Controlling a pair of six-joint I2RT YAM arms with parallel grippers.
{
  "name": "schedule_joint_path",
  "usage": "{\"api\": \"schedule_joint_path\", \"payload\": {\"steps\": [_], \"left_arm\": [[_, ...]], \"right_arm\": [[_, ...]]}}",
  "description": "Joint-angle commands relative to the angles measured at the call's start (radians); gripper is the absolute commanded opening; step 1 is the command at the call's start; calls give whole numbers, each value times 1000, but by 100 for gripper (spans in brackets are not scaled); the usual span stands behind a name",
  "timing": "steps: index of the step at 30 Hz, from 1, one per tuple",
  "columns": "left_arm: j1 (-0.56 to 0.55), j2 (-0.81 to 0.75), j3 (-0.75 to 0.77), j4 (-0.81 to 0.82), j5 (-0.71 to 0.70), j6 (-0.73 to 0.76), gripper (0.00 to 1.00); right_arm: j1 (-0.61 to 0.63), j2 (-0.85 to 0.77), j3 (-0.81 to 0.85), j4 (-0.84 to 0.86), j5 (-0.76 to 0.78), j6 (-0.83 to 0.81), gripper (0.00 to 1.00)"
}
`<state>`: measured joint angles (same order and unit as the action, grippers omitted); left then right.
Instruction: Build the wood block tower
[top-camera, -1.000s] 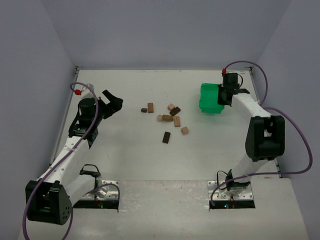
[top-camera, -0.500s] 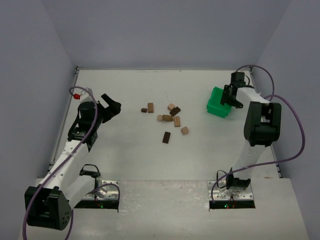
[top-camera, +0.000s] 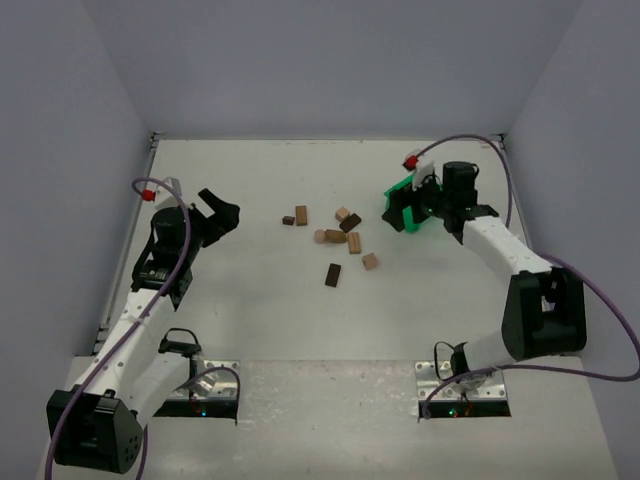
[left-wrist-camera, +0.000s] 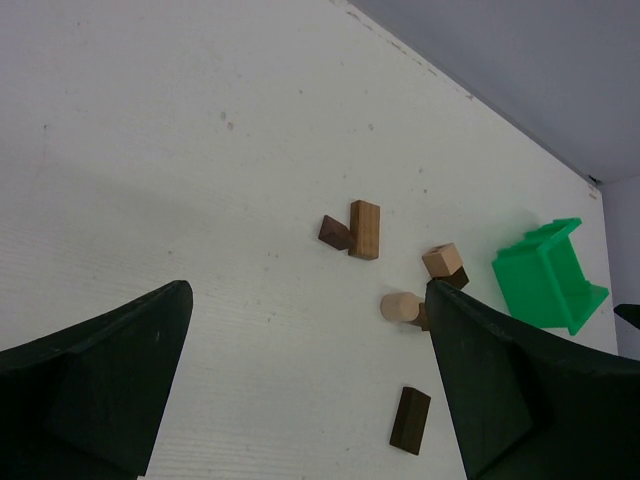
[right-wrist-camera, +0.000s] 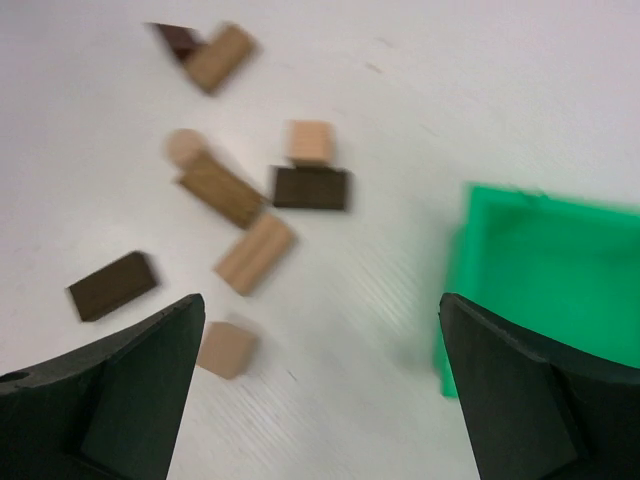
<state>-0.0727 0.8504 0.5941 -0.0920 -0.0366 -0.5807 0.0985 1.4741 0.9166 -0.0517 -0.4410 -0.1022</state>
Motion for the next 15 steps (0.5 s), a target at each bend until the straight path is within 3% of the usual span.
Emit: {"api": "schedule_joint_path", "payload": {"steps": [1,6,15], "left_arm": [[-1,-8,-3,20,31,5,100],[-1,-19,2,-4,30,12,100],[-1,-15,2,-3,24,10,100]], "right_arm": [[153,-61,-74,55,-360,-387,99],[171,-18,-47,5,-477,-435,99],[225,129,53,-59,-320,-437,96]]}}
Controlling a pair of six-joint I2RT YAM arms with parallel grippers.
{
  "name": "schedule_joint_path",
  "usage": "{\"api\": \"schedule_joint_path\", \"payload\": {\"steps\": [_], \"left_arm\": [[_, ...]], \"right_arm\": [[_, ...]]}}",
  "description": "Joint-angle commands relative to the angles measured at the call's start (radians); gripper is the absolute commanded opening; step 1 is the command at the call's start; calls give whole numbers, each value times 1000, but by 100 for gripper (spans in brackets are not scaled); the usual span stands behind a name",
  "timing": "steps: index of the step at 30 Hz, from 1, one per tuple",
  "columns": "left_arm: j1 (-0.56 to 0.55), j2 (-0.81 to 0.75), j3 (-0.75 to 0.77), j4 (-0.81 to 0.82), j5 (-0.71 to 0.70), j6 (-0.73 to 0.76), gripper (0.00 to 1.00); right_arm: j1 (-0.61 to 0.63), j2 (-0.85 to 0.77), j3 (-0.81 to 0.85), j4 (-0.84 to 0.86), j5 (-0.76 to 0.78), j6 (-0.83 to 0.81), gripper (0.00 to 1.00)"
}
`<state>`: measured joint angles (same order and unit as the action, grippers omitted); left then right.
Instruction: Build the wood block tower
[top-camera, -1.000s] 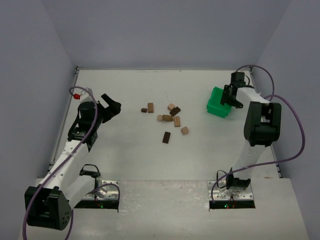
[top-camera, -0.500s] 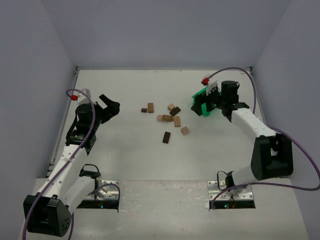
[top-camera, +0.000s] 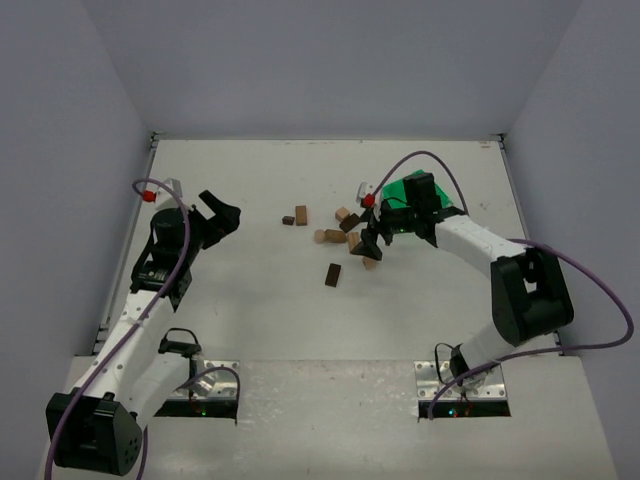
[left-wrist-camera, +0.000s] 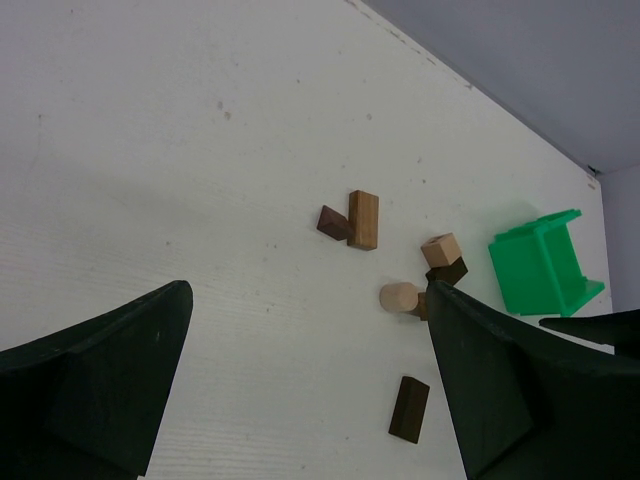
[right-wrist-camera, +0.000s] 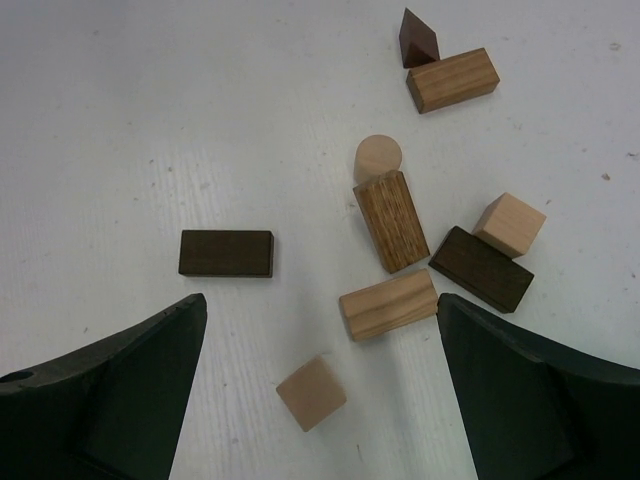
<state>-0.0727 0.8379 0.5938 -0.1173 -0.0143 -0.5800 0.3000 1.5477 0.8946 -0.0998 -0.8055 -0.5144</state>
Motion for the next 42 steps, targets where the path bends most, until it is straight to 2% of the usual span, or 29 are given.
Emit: {"api": "schedule_joint_path", "payload": {"steps": [1,8,13,27,42], "left_arm": [[-1,2,5,19,1,9,100],[-1,22,9,25,0,8,100],[-1,17,7,28,-13,10,100],[-1,13,-5,45,-15,22,100],[-1,60,-14,81,31,16,100]], "right_arm": [[25,73,82,-3,53,-17,95],[78,118,95,28,119,-33,95],[95,198,184,-51,90,-82,89],[94,147,133,28,129,-71,90],[119,262,239,-34,149,-139,83]]}}
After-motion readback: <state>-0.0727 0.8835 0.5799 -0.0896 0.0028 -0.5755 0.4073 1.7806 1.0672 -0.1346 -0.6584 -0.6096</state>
